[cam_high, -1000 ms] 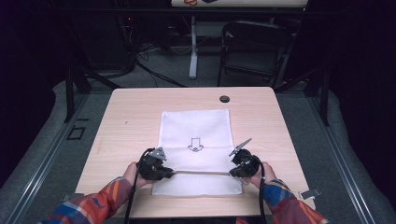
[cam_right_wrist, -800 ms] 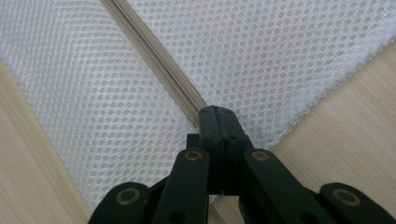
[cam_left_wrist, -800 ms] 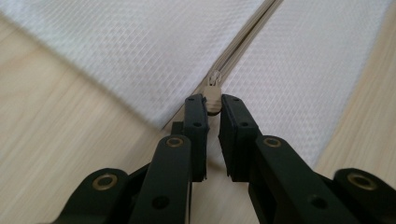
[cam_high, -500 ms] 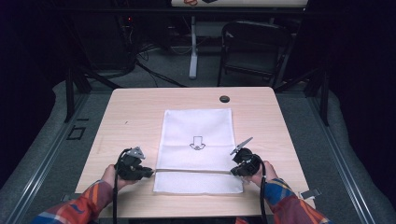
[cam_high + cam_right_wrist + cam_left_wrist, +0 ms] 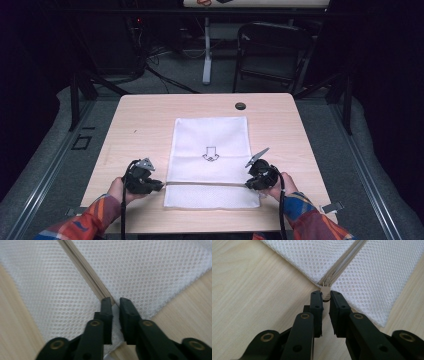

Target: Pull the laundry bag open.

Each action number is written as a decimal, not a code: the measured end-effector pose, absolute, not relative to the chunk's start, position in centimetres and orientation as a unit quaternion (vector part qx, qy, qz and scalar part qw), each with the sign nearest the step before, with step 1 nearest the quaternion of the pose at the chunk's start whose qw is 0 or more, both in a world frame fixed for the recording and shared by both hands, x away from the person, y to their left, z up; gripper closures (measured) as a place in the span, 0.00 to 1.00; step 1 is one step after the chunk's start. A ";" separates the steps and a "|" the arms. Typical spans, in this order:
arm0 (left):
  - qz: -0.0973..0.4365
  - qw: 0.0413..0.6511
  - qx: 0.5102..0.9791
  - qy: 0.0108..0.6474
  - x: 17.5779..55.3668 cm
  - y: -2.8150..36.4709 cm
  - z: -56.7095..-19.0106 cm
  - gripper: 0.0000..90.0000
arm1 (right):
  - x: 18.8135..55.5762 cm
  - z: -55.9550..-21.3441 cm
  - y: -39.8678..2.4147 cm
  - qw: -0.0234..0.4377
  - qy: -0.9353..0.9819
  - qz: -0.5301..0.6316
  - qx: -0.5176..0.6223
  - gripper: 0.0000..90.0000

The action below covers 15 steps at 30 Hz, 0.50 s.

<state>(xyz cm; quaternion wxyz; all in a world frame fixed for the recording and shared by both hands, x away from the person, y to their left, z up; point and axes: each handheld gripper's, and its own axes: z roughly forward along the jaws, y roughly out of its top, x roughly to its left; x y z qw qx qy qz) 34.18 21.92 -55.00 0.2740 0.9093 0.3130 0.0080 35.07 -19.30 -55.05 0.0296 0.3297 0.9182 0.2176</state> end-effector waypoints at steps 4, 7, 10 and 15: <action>0.011 0.280 0.906 0.318 34.1 22.1 -54.3 0.76 | 34.8 -54.3 -19.1 0.038 0.919 0.218 0.326 0.74; 0.021 0.282 0.902 0.327 34.0 22.5 -53.6 0.56 | 34.6 -53.4 -19.5 0.045 0.914 0.231 0.331 0.60; 0.031 0.287 0.897 0.334 33.9 23.0 -53.0 0.44 | 34.4 -52.4 -20.0 0.061 0.908 0.241 0.337 0.47; 0.049 0.293 0.889 0.348 33.6 23.7 -51.9 0.30 | 34.2 -51.7 -21.1 0.073 0.898 0.246 0.357 0.30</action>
